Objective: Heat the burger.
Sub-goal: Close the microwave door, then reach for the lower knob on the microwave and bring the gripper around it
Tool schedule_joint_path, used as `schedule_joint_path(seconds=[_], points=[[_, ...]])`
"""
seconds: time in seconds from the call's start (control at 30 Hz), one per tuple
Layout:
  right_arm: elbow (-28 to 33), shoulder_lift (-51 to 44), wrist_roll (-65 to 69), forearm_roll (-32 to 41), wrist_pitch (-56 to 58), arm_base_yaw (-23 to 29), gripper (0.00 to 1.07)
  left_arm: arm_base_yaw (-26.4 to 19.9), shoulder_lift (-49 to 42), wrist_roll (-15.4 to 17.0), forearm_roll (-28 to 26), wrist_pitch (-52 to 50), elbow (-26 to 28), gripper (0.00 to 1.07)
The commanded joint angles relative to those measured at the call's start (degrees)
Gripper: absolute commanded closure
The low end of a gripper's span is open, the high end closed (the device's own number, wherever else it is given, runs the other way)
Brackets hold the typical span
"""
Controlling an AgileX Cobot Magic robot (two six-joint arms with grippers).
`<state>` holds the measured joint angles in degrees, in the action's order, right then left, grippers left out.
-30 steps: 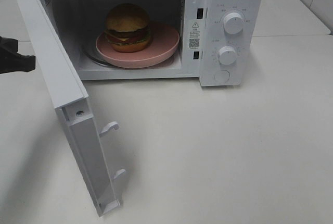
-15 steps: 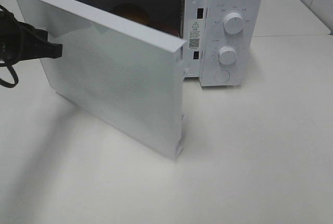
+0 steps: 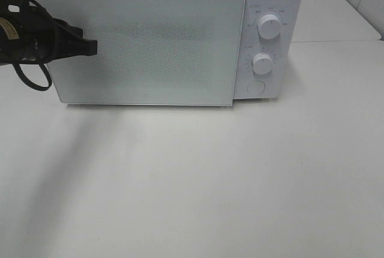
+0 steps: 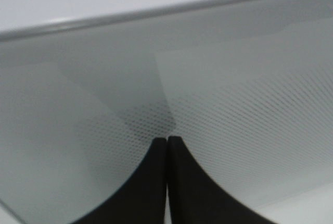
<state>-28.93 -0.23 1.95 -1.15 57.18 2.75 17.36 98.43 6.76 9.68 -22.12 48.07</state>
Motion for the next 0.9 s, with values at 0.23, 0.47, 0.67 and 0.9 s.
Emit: schedule_joint_path(seconds=[0.23,0.47,0.67,0.9], points=[[-0.1,-1.7,-0.3,-0.2,-0.5,-0.5,0.46,4.5,4.8,2.2,0.6,-4.8,8.4,1.06],[-0.1,-1.7,-0.3,-0.2,-0.5,-0.5,0.46,10.1,11.7,2.2,0.6,-1.4,18.7,1.06],[-0.1,-1.7,-0.3,-0.2,-0.5,-0.5,0.46,13.9,15.6,2.2,0.6,3.4,26.1,1.06],[-0.1,-1.7,-0.3,-0.2,-0.5,-0.5,0.46,17.8,16.2,1.9,0.6,9.8,29.7,1.06]])
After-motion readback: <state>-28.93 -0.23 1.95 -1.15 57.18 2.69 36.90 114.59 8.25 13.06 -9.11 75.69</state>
